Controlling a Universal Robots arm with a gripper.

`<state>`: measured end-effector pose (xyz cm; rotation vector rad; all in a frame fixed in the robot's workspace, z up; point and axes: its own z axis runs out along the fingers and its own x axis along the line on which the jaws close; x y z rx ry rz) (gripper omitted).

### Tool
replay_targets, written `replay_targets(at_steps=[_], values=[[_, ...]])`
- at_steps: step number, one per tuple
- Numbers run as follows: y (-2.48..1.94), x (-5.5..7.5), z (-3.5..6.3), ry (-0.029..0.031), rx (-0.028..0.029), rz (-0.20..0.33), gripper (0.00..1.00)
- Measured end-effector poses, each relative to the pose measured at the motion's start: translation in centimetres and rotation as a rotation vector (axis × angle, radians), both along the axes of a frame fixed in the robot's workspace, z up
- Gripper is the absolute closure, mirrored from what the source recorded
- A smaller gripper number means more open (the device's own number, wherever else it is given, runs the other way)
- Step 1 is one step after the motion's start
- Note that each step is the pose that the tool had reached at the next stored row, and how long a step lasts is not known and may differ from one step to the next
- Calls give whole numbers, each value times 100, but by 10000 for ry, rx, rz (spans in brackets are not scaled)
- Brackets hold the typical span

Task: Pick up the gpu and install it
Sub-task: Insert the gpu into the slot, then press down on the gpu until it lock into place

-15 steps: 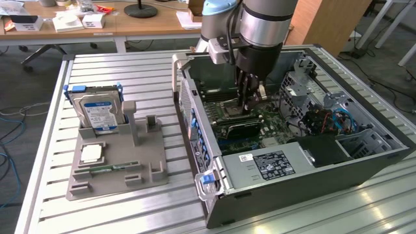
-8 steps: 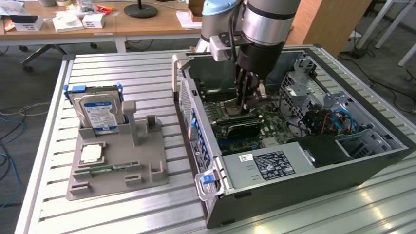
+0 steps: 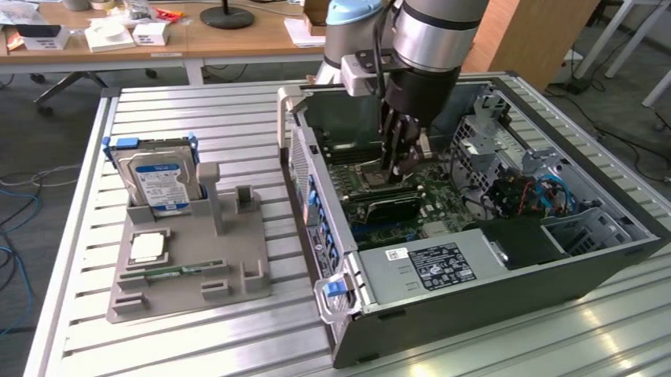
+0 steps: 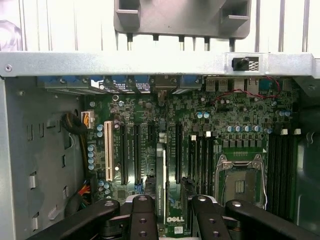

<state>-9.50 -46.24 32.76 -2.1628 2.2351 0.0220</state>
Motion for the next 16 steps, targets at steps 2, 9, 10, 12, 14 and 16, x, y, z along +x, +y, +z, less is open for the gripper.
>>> replay_targets(at_steps=[2,9,10,12,14,16], values=[[0,0,0,1,-1,0,66],[0,0,0,1,-1,0,66],[0,0,0,1,-1,-1,66],[0,0,0,1,0,0,66],[0,1,0,1,0,0,67],[0,0,0,1,-1,0,74]])
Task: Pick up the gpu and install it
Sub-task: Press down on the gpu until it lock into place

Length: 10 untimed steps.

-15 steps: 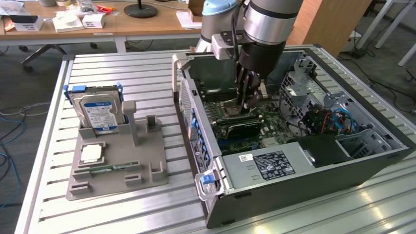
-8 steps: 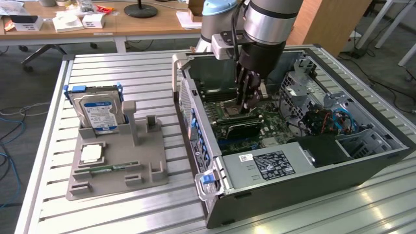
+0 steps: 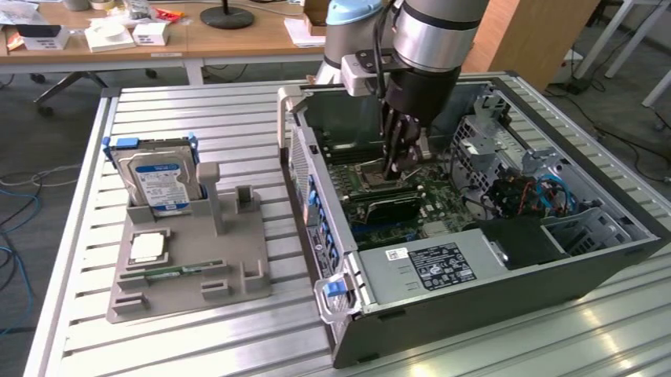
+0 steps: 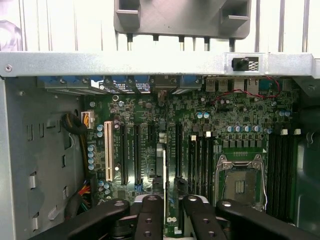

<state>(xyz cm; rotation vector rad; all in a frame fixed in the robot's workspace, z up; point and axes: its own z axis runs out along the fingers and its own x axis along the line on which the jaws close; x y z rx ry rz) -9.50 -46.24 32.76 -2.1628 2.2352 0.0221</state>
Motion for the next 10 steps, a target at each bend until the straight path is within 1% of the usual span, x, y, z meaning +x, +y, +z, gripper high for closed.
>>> replay_targets(at_steps=[2,3,4,10], values=[[0,0,0,0,0,0,86],[0,0,0,0,0,0,86],[0,0,0,0,1,0,90],[0,0,0,0,0,0,90]])
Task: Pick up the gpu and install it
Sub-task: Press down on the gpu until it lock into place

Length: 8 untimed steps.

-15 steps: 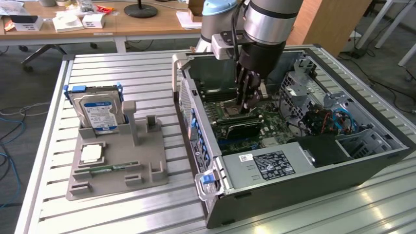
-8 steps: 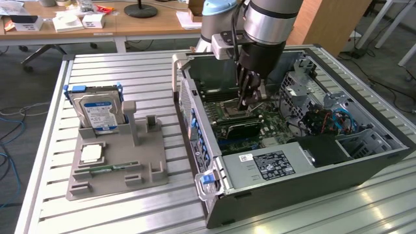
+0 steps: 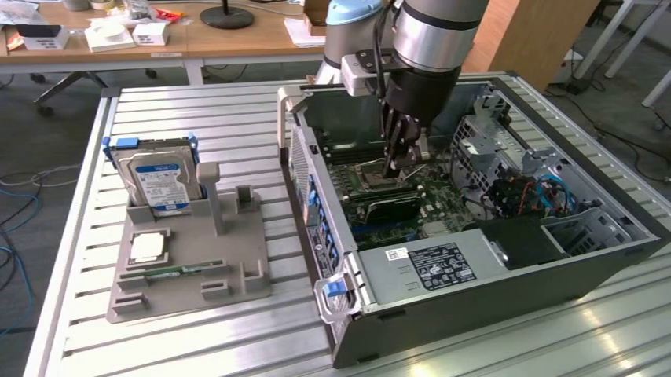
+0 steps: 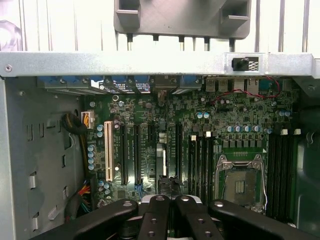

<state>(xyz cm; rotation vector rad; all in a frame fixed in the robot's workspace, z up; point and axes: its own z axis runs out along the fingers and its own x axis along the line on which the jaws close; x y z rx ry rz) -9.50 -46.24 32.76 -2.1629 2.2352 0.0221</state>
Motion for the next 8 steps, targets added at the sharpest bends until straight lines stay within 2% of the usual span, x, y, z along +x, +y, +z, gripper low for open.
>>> replay_targets(at_steps=[8], values=[[3,0,-2,0,0,0,90]])
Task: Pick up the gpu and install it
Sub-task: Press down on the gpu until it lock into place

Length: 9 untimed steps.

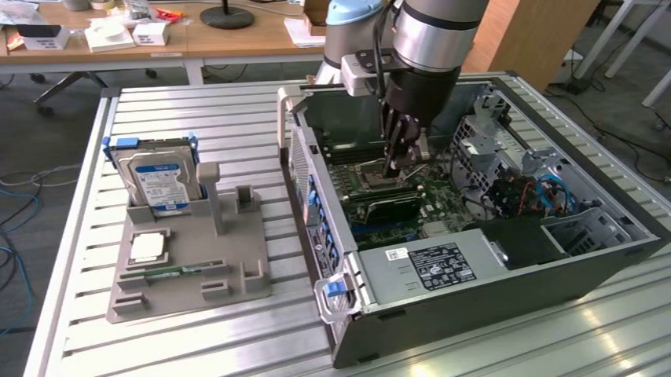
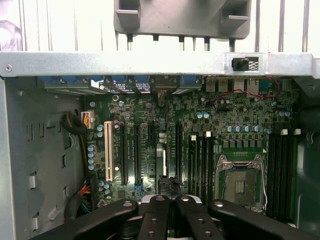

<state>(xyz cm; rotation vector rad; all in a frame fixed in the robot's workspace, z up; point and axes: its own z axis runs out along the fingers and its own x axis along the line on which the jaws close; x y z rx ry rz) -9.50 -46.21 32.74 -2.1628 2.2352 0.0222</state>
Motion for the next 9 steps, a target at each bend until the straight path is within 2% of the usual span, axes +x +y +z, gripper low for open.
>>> replay_targets(at_steps=[3,9], values=[[37,0,-11,0,-1,-1,90],[49,0,-88,0,4,1,90]])
